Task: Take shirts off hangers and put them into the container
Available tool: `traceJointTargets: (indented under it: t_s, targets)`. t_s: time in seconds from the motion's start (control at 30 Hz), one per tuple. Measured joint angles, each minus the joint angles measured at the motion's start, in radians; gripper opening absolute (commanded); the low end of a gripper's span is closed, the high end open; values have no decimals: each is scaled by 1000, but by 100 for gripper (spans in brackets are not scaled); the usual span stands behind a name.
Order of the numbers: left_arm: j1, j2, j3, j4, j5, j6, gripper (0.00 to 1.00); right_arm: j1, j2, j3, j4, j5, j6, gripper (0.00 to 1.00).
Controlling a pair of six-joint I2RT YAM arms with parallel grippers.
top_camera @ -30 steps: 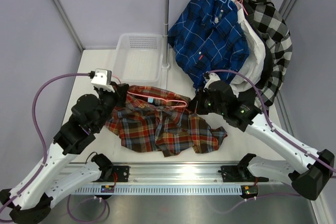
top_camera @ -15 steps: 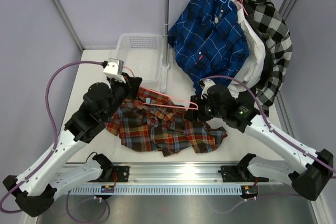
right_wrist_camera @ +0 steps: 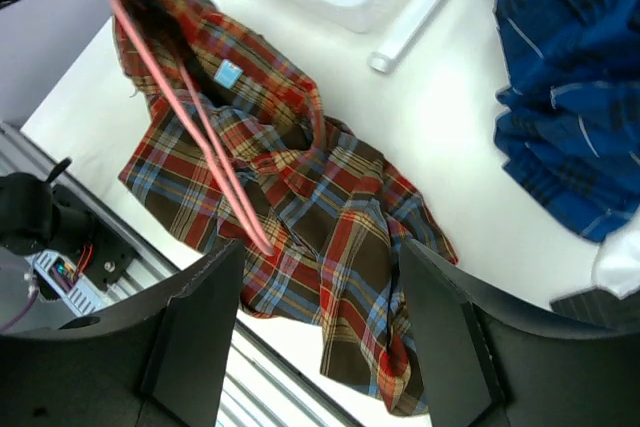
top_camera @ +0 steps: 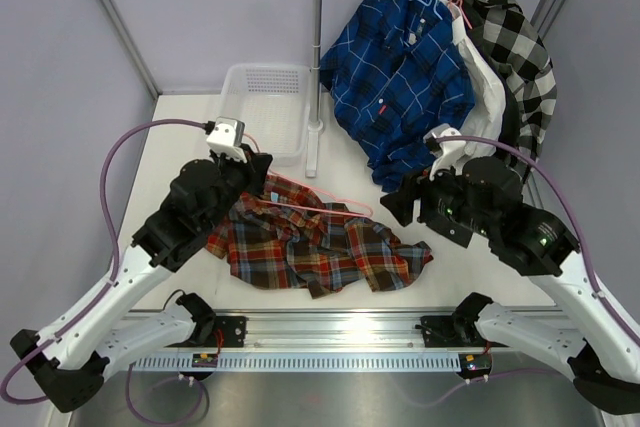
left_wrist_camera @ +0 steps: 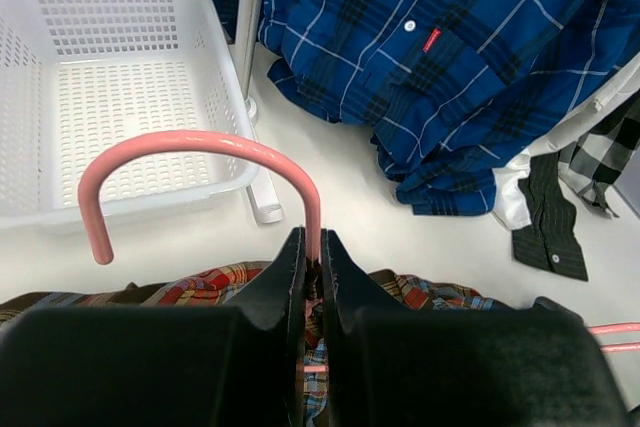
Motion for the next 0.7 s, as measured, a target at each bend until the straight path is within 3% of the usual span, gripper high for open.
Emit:
traceJointTargets:
  t_s: [0.33, 0.7]
  targets:
    - [0, 24, 0, -2, 16, 5, 0, 26, 269, 71, 63, -222, -129, 71]
    - [0, 25, 0, -12, 24, 9, 0, 100, 420, 133, 80, -318, -185, 51]
